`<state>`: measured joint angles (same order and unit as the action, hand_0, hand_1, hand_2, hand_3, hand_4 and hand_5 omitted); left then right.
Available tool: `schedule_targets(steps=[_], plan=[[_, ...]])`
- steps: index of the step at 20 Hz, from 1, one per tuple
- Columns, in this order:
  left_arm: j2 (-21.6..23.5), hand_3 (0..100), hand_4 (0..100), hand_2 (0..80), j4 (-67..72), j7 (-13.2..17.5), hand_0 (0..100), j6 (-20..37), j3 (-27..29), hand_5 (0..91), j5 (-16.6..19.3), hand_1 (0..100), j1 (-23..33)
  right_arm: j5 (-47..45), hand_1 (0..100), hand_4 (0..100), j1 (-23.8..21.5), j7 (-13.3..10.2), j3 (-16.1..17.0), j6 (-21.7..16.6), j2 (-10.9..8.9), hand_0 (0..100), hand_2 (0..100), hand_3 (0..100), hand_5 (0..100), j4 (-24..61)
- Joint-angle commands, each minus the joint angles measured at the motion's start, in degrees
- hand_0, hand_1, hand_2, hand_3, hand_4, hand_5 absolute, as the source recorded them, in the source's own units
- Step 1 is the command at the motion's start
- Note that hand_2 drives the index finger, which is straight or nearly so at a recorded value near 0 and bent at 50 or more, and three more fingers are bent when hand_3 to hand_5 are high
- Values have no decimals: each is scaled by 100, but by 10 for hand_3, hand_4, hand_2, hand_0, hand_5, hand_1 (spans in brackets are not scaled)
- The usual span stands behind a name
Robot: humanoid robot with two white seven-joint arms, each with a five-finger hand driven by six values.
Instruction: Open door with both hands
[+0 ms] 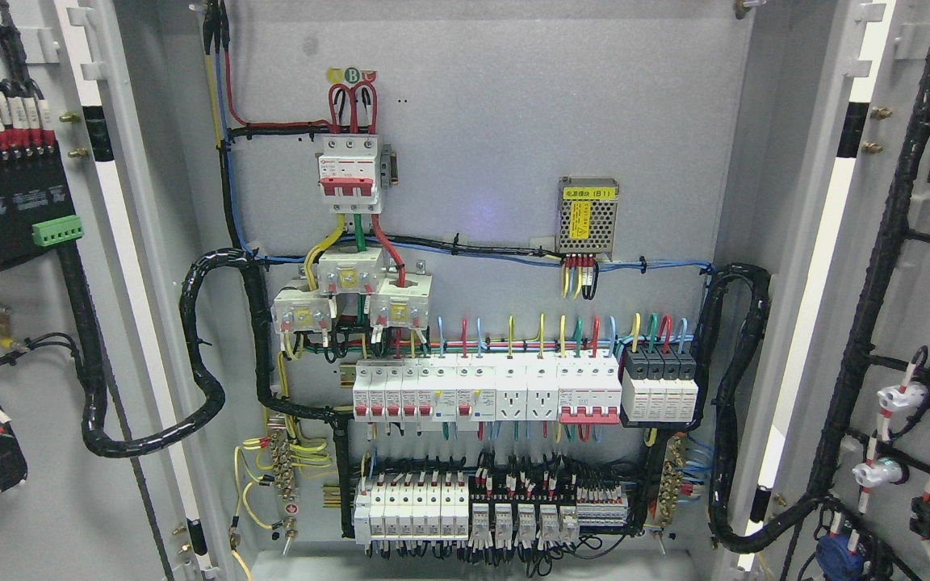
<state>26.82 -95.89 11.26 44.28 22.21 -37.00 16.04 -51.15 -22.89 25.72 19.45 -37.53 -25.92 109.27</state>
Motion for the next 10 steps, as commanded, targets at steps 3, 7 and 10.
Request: schedule_targets(steps=[3,7,10], plan=[[386,0,0,0,949,-1,120,1691,81,0,-26,389,-470,-35,389,0,-163,-23,252,-114,8,120,0,0,0,-195],[386,0,0,0,1230,8,120,865,81,0,-17,389,-725,-35,389,0,-225,-23,270,-176,8,120,0,0,0,-222],[403,0,0,0,1520,8,120,416,73,0,-9,389,-901,-35,389,0,-234,-23,270,-184,17,120,0,0,0,-283]])
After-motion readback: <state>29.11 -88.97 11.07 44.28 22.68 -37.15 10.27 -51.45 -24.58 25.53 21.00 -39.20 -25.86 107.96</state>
